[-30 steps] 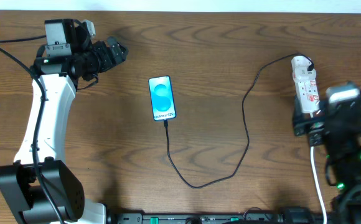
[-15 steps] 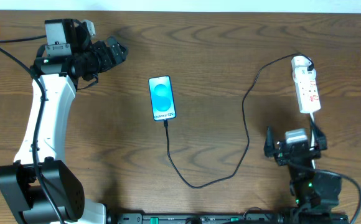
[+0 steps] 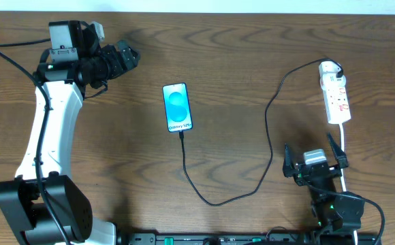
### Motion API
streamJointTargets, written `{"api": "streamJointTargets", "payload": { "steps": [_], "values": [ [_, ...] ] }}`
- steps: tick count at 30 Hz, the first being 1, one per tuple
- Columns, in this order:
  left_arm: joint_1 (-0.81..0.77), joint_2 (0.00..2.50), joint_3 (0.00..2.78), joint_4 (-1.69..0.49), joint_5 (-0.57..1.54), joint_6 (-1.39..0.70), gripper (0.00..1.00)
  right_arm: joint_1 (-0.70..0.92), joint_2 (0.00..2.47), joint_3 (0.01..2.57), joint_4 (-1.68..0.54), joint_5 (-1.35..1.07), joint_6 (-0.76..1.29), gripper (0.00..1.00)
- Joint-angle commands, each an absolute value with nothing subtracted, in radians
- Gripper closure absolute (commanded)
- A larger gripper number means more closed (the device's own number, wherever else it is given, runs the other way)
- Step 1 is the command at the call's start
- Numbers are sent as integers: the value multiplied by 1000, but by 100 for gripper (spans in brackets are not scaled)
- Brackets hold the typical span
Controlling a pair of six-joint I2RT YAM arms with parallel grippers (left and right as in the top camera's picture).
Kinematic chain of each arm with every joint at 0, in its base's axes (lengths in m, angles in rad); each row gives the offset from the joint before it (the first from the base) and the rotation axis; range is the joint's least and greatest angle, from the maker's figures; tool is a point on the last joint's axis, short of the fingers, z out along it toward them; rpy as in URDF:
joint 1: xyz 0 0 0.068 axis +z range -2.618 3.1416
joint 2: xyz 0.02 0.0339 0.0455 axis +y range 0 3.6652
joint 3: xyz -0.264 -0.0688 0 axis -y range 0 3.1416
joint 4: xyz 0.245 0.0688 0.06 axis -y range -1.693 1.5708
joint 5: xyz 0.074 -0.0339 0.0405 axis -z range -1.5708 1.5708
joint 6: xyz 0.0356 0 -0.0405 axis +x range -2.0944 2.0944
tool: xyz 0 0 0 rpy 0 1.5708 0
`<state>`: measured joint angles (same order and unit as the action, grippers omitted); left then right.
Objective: Plug charger to phone and switch on socket
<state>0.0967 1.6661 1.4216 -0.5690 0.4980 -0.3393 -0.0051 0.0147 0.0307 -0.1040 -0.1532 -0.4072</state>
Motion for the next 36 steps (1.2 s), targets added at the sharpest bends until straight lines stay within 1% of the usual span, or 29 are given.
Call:
{"api": "streamJointTargets", "payload": {
  "steps": [1,3,36],
  "values": [
    [102,1666,1424,-568,495,-334,5,2,5,18,-88,-150,-258,1],
    [102,1666,1424,-568,495,-334,5,2,5,5,-59,-150,-236,1],
    [102,1666,1424,-569,495,-334,5,1,6,6,-62,-149,-236,1]
  ]
}}
